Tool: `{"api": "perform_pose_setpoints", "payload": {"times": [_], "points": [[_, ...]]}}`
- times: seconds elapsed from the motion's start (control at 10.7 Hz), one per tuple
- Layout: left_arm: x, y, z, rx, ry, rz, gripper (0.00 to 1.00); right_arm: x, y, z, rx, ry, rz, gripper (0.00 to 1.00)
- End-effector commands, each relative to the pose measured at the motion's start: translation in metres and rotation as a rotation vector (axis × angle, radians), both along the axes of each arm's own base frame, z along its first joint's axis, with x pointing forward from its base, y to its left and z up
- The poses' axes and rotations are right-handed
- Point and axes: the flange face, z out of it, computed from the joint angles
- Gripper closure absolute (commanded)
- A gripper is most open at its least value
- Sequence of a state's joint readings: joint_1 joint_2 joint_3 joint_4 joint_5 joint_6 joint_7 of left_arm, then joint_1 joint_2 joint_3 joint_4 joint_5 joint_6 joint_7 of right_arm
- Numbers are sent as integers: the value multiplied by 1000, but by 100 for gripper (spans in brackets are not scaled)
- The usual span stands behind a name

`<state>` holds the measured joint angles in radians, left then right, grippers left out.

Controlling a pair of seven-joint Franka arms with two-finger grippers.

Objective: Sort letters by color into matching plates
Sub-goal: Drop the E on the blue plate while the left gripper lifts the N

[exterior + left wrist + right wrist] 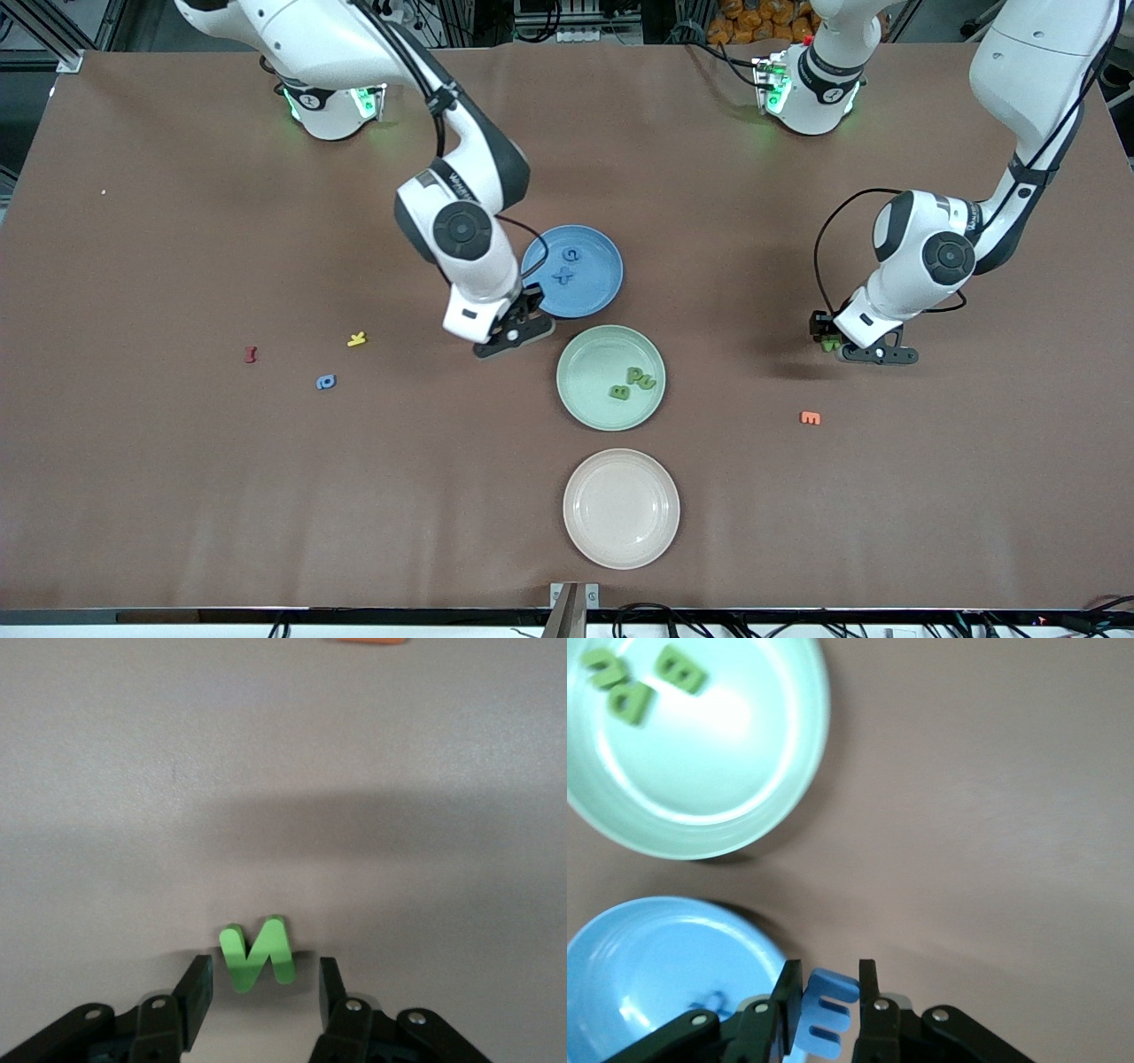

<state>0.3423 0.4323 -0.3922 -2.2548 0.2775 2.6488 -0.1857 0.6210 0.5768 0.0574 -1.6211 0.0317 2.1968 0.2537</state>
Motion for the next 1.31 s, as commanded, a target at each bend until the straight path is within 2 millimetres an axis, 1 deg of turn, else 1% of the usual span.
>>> {"api": "perform_pose_setpoints", "payload": {"times": [0.0, 0.09, 0.19, 0.37, 0.47, 0.56, 0.65, 0.84, 0.93, 1.03, 1.12, 1.22], "points": [[5, 4, -1, 11, -19, 5, 45, -37, 62, -30, -10, 31, 42, 76], [5, 7, -2, 12, -17, 10, 46, -54, 77, -42, -22, 36, 65, 75], [5, 7, -4, 17, -16, 0, 47, -67, 88, -48, -27, 42, 88, 74], [7, 12, -6, 26, -18, -3, 50, -85, 103, -54, -35, 50, 114, 73], [9, 13, -6, 25, -20, 0, 51, -88, 105, -55, -34, 55, 117, 62], [9, 12, -10, 22, -14, -1, 54, -87, 104, -55, -33, 56, 99, 26], [12, 13, -9, 20, -19, 1, 58, -83, 101, -53, -33, 53, 94, 0], [13, 12, -12, 19, -16, 0, 67, -79, 98, -46, -38, 47, 103, 0], [15, 10, -10, 18, -21, 0, 75, -72, 91, -38, -39, 44, 90, 0], [15, 10, -11, 17, -19, 0, 90, -59, 74, -29, -58, 59, 65, 0], [15, 9, -10, 18, -19, -2, 100, -37, 52, -10, -62, 49, 29, 0], [16, 7, -7, 21, -22, 9, 100, -14, 24, 4, -67, 48, 5, 0]]}}
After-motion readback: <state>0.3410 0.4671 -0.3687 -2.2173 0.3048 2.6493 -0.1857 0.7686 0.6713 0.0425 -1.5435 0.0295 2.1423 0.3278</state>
